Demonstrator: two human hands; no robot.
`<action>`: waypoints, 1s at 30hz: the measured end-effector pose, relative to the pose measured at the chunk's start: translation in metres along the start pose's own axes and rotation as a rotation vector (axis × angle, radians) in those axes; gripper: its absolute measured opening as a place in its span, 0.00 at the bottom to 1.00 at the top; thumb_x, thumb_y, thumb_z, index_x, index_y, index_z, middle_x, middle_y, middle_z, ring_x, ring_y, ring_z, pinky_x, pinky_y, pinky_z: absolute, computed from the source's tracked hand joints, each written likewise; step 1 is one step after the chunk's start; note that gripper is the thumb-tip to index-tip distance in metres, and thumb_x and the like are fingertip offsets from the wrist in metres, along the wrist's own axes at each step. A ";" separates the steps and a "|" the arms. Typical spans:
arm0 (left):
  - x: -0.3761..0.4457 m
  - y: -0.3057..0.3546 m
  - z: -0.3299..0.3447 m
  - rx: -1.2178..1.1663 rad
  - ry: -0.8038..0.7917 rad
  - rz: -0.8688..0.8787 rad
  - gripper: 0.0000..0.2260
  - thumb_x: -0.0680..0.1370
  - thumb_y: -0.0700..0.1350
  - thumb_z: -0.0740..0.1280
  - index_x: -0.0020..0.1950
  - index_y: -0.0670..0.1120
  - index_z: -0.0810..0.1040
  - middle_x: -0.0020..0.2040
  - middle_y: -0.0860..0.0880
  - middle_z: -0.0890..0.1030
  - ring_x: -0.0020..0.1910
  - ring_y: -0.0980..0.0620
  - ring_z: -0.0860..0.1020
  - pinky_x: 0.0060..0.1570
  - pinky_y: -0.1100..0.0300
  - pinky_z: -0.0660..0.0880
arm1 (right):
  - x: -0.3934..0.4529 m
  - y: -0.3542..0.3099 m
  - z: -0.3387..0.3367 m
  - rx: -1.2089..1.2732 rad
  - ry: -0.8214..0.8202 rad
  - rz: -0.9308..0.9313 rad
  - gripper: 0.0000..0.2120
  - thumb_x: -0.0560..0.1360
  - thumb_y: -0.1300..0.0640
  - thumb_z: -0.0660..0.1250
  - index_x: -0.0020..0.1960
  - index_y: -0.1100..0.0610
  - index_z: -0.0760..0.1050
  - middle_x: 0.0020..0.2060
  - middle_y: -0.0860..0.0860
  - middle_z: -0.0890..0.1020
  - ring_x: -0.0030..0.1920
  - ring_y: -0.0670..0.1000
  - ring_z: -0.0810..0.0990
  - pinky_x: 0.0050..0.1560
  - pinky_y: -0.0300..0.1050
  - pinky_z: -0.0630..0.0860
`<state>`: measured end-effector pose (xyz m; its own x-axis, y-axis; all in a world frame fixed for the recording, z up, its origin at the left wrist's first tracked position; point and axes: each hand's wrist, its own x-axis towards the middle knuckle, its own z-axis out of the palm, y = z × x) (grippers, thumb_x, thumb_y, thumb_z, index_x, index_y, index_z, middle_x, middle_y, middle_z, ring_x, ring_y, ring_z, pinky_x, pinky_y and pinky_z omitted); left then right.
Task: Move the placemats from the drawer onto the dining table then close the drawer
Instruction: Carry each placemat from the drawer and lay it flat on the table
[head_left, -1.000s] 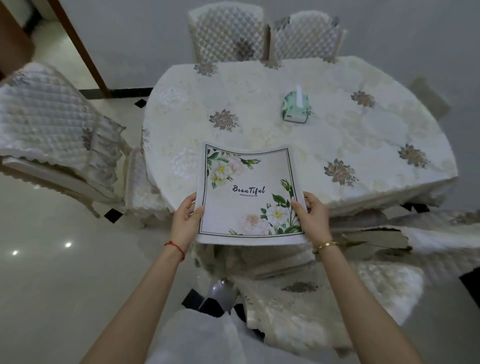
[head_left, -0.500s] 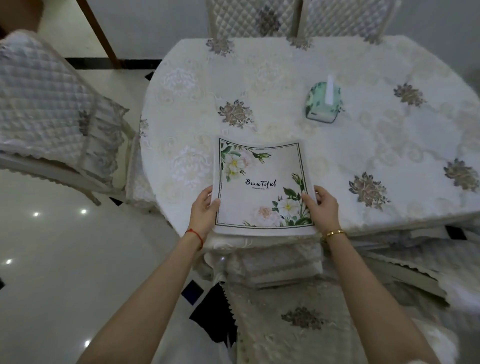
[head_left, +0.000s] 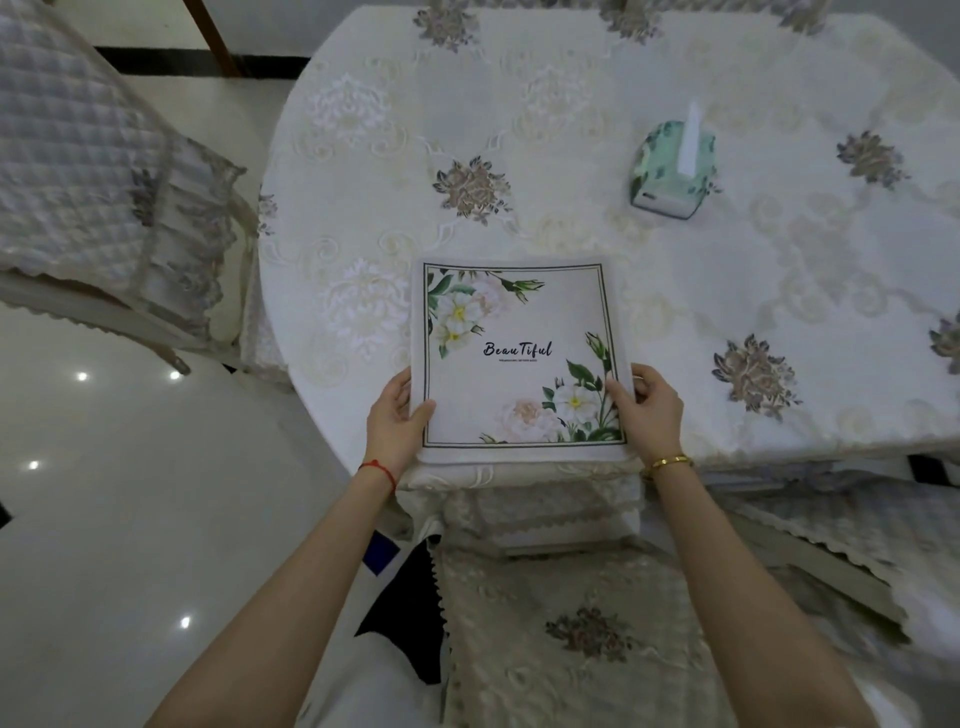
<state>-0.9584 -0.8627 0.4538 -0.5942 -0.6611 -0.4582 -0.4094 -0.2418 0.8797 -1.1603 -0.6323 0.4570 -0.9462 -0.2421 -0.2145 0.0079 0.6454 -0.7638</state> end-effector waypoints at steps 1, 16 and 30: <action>0.000 -0.001 0.001 0.003 0.003 -0.001 0.23 0.77 0.35 0.67 0.71 0.41 0.67 0.65 0.43 0.76 0.63 0.49 0.76 0.64 0.55 0.72 | 0.001 0.001 0.000 0.006 0.007 0.001 0.14 0.74 0.53 0.71 0.56 0.58 0.77 0.43 0.53 0.85 0.43 0.50 0.82 0.47 0.45 0.78; 0.005 -0.002 0.020 -0.006 -0.010 0.007 0.23 0.76 0.34 0.68 0.70 0.41 0.69 0.63 0.43 0.78 0.62 0.49 0.77 0.65 0.51 0.72 | 0.017 0.008 -0.008 0.020 0.022 0.005 0.14 0.75 0.57 0.70 0.59 0.60 0.77 0.48 0.56 0.85 0.46 0.48 0.81 0.42 0.23 0.71; 0.005 0.008 0.018 0.306 0.170 0.218 0.22 0.76 0.41 0.68 0.70 0.47 0.71 0.61 0.50 0.78 0.56 0.52 0.78 0.60 0.58 0.75 | 0.021 0.024 -0.004 -0.248 0.092 -0.232 0.22 0.74 0.56 0.71 0.65 0.61 0.72 0.59 0.57 0.77 0.58 0.56 0.73 0.61 0.50 0.71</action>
<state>-0.9770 -0.8550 0.4560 -0.5771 -0.7878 -0.2152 -0.4887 0.1220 0.8639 -1.1813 -0.6193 0.4366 -0.9388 -0.3442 0.0120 -0.2790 0.7397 -0.6124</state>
